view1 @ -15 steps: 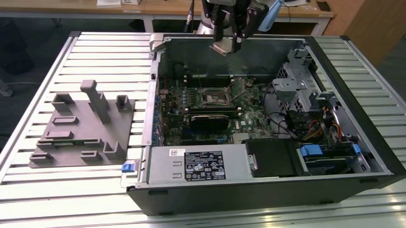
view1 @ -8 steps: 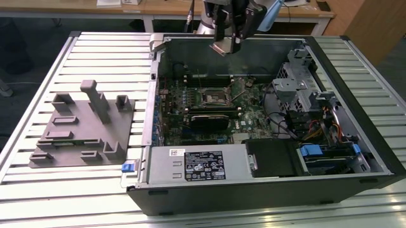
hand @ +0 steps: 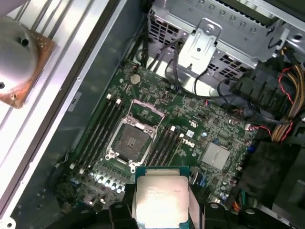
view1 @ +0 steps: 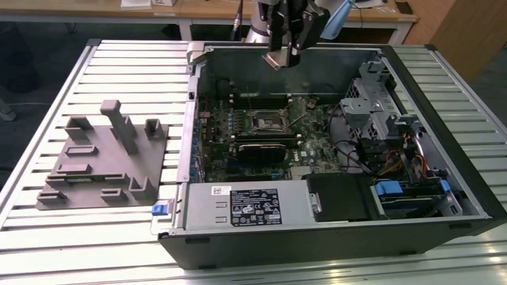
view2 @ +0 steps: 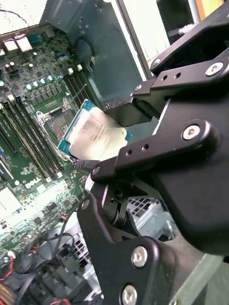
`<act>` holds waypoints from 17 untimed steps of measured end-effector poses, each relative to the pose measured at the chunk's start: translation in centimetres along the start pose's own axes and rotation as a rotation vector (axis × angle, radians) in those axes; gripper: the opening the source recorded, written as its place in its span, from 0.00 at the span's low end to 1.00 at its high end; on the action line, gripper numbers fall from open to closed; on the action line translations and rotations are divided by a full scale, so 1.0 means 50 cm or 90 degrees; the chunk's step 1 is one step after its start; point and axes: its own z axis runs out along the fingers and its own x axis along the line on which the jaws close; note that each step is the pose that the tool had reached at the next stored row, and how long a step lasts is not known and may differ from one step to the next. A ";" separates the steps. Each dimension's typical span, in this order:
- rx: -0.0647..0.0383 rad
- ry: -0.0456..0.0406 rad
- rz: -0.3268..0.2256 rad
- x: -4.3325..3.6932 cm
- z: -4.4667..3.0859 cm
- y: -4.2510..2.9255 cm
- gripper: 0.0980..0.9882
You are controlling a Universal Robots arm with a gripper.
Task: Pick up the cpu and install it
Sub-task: 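Place the cpu into insertion slot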
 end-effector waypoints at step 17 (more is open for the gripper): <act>0.004 -0.0068 0.142 0.000 0.001 0.000 0.48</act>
